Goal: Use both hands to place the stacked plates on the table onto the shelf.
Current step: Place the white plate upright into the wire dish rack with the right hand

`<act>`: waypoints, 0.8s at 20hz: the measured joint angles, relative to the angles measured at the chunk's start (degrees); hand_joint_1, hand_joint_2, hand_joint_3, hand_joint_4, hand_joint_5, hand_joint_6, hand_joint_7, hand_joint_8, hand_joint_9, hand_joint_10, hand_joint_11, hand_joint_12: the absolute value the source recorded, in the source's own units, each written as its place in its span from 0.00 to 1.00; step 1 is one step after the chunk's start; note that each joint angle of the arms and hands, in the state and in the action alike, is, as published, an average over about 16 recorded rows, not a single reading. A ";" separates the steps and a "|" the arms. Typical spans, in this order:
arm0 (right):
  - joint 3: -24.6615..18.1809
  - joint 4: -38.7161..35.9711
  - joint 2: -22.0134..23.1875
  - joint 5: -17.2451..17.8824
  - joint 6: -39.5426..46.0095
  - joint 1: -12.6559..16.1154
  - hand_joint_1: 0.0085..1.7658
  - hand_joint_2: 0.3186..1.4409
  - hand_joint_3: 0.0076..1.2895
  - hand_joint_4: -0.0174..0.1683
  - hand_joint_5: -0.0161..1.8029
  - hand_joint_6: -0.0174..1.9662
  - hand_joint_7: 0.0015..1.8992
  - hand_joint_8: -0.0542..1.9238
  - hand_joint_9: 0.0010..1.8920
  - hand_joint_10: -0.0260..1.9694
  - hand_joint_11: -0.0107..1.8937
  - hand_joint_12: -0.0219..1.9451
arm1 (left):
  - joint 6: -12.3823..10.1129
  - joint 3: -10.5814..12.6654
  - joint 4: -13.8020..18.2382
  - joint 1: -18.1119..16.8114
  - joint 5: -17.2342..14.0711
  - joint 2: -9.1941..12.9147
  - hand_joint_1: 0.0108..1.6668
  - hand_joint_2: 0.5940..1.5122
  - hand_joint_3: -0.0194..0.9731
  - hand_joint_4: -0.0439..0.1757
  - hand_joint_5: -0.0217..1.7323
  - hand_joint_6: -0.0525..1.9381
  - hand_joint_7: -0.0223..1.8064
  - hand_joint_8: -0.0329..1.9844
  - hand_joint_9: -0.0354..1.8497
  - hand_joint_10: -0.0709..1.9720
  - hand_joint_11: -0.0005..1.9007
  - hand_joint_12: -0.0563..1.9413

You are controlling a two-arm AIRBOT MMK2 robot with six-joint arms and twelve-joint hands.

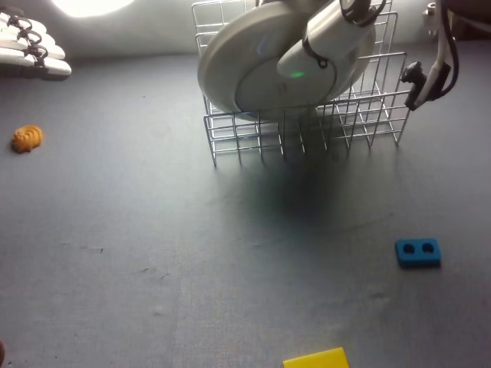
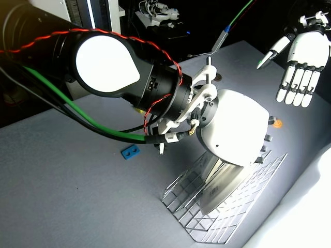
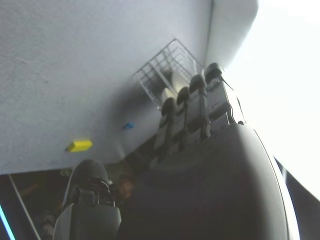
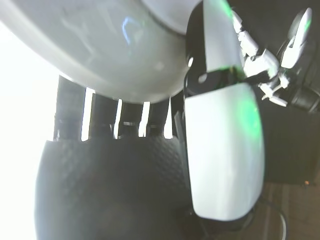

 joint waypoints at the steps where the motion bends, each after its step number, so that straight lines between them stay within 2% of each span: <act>1: 0.05 -0.01 -0.05 0.18 -0.18 -0.28 0.69 0.58 0.00 0.10 0.57 0.40 0.61 0.40 0.70 0.01 0.51 0.44 | 0.00 -0.04 0.03 0.00 -0.02 0.00 0.00 0.64 0.04 0.21 0.03 0.04 0.02 0.03 0.03 0.04 0.01 0.03; 10: 0.30 -0.12 -0.05 1.14 -0.72 -2.45 0.69 0.59 0.00 0.10 0.57 0.39 0.59 0.43 0.70 0.01 0.49 0.45 | -0.01 -0.38 0.26 0.00 -0.24 0.00 0.00 0.64 0.04 0.21 0.03 0.04 0.02 0.02 0.03 0.04 0.01 0.03; 16: 0.33 -0.16 0.27 1.55 -0.66 -2.86 0.69 0.61 0.00 0.12 0.56 0.39 0.58 0.45 0.69 0.01 0.49 0.44 | -0.02 -0.52 0.34 0.00 -0.43 0.00 0.00 0.64 0.04 0.21 0.03 0.04 0.02 0.02 0.03 0.04 0.01 0.03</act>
